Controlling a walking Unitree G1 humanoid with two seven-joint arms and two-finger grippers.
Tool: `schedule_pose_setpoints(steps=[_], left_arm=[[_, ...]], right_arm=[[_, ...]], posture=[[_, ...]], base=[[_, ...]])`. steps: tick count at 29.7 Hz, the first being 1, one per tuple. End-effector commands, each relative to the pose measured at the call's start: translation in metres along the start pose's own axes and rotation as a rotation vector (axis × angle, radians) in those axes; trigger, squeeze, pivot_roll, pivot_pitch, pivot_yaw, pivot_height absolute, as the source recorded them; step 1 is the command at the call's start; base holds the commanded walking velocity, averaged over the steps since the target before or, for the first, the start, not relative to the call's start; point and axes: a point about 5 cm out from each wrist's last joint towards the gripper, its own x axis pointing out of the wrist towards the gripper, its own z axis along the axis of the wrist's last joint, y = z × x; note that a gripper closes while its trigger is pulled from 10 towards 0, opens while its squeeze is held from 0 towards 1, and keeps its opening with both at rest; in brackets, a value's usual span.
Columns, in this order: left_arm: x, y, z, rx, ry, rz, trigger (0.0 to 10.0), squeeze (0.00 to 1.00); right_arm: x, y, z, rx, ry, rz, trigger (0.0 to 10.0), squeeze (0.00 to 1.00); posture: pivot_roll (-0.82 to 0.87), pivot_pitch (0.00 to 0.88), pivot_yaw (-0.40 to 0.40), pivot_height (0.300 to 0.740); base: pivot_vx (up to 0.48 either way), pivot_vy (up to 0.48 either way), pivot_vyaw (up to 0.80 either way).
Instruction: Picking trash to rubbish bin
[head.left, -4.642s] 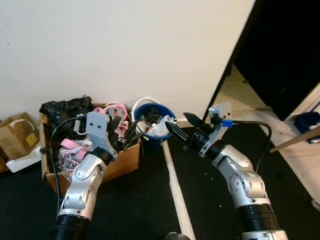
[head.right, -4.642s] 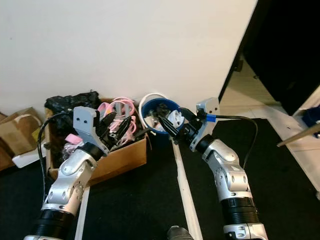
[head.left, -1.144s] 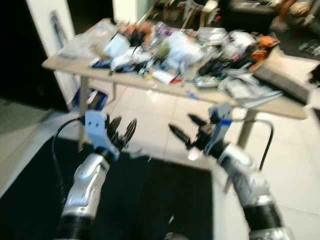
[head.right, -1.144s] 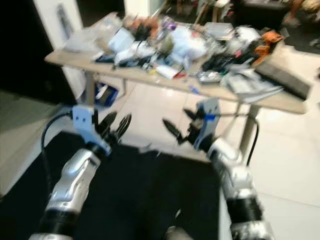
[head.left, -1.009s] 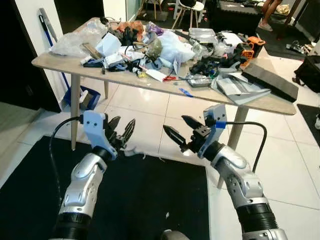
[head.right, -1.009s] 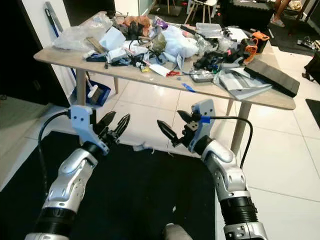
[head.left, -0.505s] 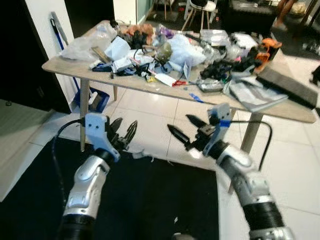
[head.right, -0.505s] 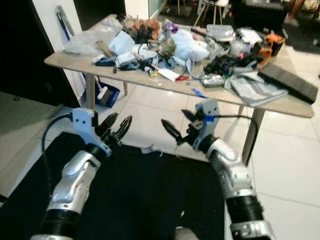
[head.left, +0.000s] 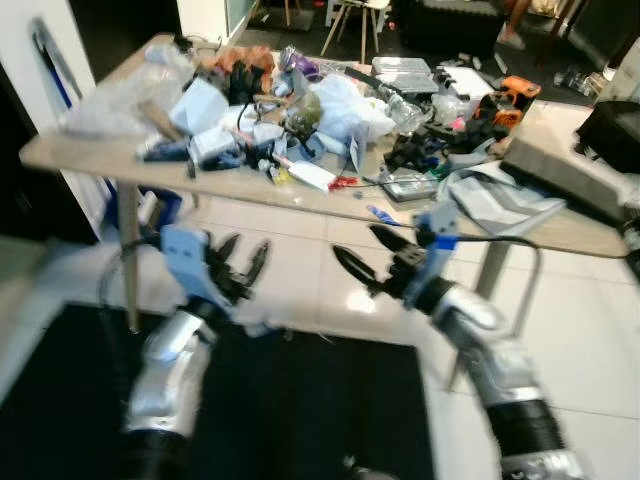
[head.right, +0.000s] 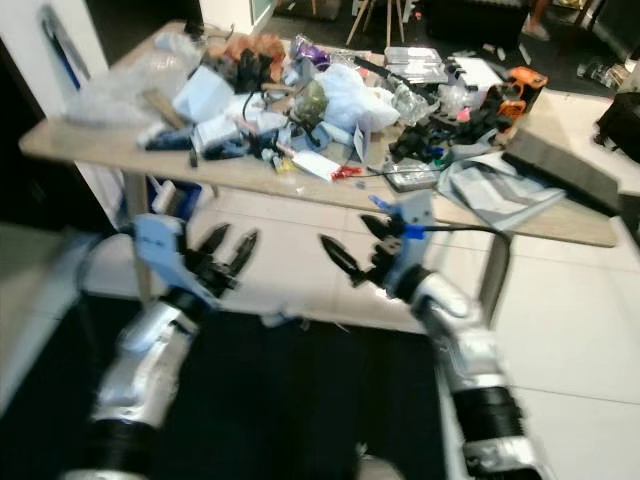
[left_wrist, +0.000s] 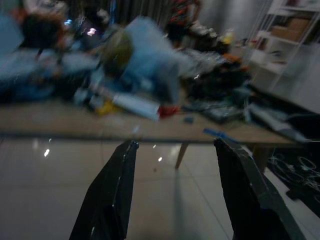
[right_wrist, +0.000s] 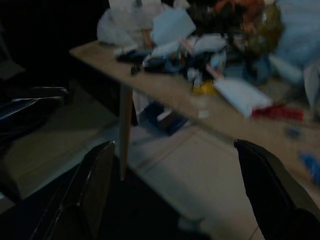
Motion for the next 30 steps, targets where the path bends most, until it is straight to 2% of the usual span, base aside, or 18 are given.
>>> schedule_pose_setpoints(steps=[1, 10, 19, 27, 30], left_arm=[[-0.005, 0.006, 0.000, 0.006, 0.001, 0.021, 10.0, 0.00], [-0.004, 0.005, 0.001, 0.001, -0.009, 0.009, 10.0, 0.00], [-0.005, 0.004, 0.003, -0.006, -0.025, -0.018, 10.0, 0.00], [-0.005, 0.003, 0.005, -0.012, -0.040, -0.040, 10.0, 0.00], [-0.006, 0.002, 0.006, -0.013, -0.046, -0.050, 10.0, 0.00]], right_arm=[[0.002, 0.003, 0.000, -0.007, -0.004, 0.006, 10.0, 0.00], [0.001, -0.001, 0.004, -0.004, -0.017, -0.007, 10.0, 0.00], [-0.002, -0.013, 0.013, -0.050, -0.034, -0.057, 10.0, 0.00], [-0.003, -0.021, 0.018, -0.072, -0.046, -0.095, 10.0, 0.00], [-0.004, -0.026, 0.022, -0.081, -0.062, -0.119, 10.0, 0.00]], posture=[[-0.01, 0.000, -0.020, 0.740], [-0.02, 0.000, -0.021, 0.740], [-0.02, 0.000, -0.019, 0.740], [-0.02, 0.000, -0.016, 0.740], [-0.02, 0.000, -0.016, 0.740]], base=[[0.360, 0.000, 0.00], [0.360, 0.000, -0.74], [0.361, 0.000, 0.00], [0.361, 0.000, -0.77], [0.360, 0.000, 0.00]])
